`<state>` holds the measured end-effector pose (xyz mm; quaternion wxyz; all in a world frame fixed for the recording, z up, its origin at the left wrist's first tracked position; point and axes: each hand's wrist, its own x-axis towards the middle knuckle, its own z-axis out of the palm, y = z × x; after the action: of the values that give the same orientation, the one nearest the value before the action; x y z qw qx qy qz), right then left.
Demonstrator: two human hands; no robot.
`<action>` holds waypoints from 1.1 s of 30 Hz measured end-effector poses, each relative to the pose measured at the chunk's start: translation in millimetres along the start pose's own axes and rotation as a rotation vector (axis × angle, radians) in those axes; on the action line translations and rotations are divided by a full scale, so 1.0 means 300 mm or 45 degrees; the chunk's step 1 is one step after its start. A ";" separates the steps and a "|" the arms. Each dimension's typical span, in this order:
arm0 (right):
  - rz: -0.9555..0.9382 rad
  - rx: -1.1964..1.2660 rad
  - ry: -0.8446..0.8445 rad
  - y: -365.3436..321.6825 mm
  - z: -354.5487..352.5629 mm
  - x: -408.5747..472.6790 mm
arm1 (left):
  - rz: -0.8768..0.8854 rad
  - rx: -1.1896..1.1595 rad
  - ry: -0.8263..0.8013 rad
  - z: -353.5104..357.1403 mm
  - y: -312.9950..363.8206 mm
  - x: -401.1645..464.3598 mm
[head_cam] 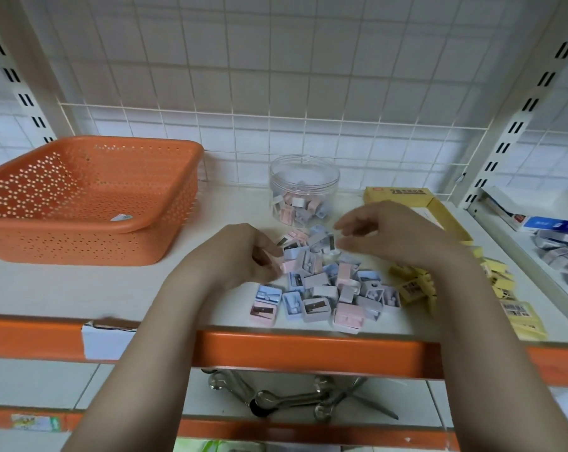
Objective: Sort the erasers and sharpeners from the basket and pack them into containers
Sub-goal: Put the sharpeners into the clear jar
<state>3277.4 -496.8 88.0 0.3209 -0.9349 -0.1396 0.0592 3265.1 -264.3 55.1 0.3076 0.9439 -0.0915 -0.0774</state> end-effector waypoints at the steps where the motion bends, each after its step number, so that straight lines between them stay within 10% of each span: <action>1: 0.023 -0.015 -0.045 0.008 0.009 -0.019 | 0.004 0.013 0.031 -0.013 0.004 -0.003; 20: 0.081 0.040 0.033 -0.011 0.096 -0.093 | 0.243 0.109 0.394 -0.132 0.163 0.382; 27: -0.009 0.280 0.484 -0.035 -0.006 0.052 | 0.239 -0.144 0.580 -0.067 0.100 0.143; 33: -0.043 0.136 0.629 -0.083 -0.027 0.347 | 0.105 -0.129 0.354 0.040 0.042 0.015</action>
<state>3372.8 -451.5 107.5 0.3953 -0.9002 -0.0690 -0.1691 3265.6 -282.0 52.7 0.3675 0.9242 -0.0826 0.0623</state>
